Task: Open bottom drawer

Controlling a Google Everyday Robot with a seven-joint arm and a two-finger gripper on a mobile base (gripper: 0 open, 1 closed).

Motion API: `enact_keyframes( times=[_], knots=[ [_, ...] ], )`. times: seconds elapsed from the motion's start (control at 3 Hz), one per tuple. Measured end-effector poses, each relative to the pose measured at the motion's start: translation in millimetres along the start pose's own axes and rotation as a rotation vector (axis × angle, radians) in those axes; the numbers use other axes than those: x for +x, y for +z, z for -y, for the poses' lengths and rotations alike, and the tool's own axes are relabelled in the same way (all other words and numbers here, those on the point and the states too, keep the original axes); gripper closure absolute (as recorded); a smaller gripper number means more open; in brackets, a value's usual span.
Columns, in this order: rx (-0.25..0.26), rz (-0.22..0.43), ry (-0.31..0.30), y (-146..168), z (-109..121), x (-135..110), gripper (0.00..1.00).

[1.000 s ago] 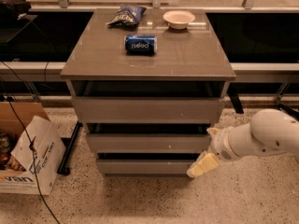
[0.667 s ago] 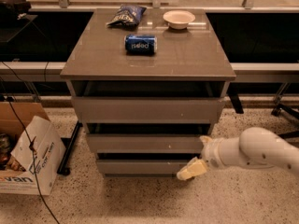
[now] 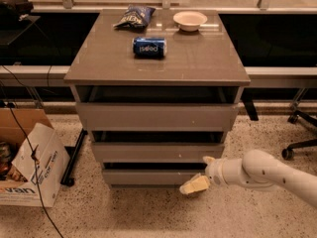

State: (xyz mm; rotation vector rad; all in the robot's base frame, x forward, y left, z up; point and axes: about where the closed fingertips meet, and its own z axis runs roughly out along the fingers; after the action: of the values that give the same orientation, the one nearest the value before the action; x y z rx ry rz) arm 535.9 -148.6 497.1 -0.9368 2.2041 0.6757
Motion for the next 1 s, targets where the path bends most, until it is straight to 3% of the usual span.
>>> enact_keyframes(
  times=[0.67, 1.0],
  knots=[
    [0.001, -0.003, 0.026, 28, 3, 12, 0.00],
    [0.009, 0.041, 0.053, 56, 15, 21, 0.00]
  ],
)
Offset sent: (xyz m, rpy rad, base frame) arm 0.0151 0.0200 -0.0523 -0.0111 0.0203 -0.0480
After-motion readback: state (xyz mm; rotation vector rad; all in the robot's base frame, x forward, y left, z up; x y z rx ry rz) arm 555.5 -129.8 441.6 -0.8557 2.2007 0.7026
